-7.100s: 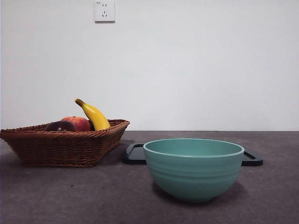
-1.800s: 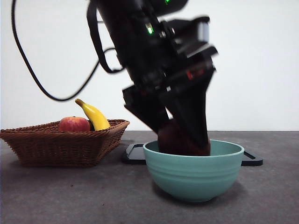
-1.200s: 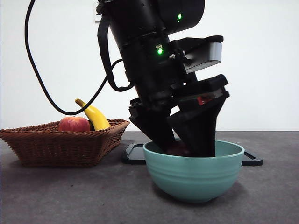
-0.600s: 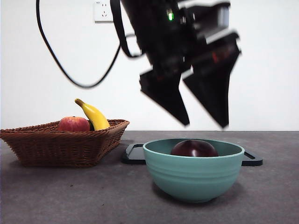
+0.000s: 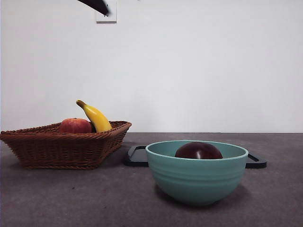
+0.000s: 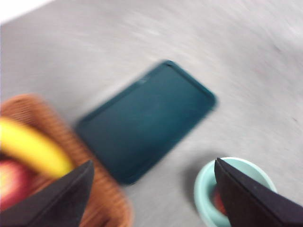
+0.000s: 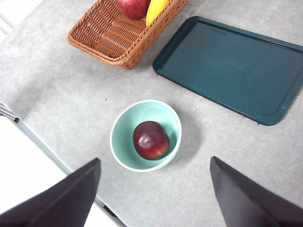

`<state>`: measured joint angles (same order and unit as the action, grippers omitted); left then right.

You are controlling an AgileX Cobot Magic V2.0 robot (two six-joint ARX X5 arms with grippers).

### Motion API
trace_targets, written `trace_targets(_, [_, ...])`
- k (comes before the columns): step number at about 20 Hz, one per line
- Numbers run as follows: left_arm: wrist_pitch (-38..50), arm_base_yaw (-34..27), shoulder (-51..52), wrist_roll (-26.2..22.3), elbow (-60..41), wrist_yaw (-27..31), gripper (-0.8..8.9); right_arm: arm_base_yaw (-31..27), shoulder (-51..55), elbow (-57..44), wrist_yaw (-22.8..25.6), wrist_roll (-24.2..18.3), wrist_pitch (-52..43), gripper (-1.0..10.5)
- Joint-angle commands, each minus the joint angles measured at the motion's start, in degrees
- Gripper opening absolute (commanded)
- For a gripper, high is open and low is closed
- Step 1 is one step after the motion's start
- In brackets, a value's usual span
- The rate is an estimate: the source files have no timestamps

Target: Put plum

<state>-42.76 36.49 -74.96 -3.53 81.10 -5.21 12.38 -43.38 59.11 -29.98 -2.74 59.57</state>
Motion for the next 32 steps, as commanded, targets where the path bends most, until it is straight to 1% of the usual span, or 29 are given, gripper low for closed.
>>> trace_targets(1, [-1.5,-3.6,3.3,0.2,0.2,-3.0,4.04,0.2,-0.3,1.3,0.0,0.1,-0.9,3.7])
trace_targets(4, [-2.7,-8.9,9.6,0.3,-4.5,-7.4,4.04,0.2,-0.3,1.3,0.0,0.1,-0.9,3.7])
trace_targets(6, [-2.7,-10.7,13.7,0.7,-9.7,-10.6,4.04,0.2,-0.3,1.3,0.0,0.1,-0.9,3.7])
trace_targets(9, [-2.8,-11.4,19.8,1.5,-19.6,-18.5,4.04,0.2,-0.3,1.3,0.0,0.1,-0.9,3.7])
trace_targets(11, [-3.8,-11.3,22.7,1.6,-25.4,-25.5,4.03,0.2,-0.3,1.3,0.0,0.1,-0.9,3.7])
trace_targets(13, [-6.7,-11.3,23.8,0.9,-28.2,-30.2,4.02,0.2,-0.4,1.2,0.0,0.1,-0.9,3.7])
trace_targets(14, [-8.5,-11.3,23.8,-0.3,-28.7,-31.4,4.02,0.2,-0.4,1.2,0.0,0.1,-0.9,3.7])
trace_targets(16, [-10.3,-11.3,23.8,-1.6,-28.9,-32.4,4.02,0.2,-0.4,1.2,0.0,0.2,-0.8,3.7])
trace_targets(23, [-9.9,-11.3,23.8,-1.6,-28.9,-32.3,4.02,0.3,-0.8,1.2,0.0,0.6,0.7,3.7])
trace_targets(26, [-9.9,-11.3,23.8,-1.6,-28.9,-32.3,4.02,0.4,-2.2,-0.1,0.0,1.7,0.5,3.7])
trace_targets(29, [-9.7,-11.3,23.8,-1.6,-28.9,-32.3,4.02,1.9,-4.7,-5.3,0.0,4.1,-3.1,3.7])
trace_targets(32, [-9.3,-11.3,23.8,-1.6,-28.9,-32.3,4.02,4.8,-7.9,-12.1,0.0,8.2,-11.7,3.7])
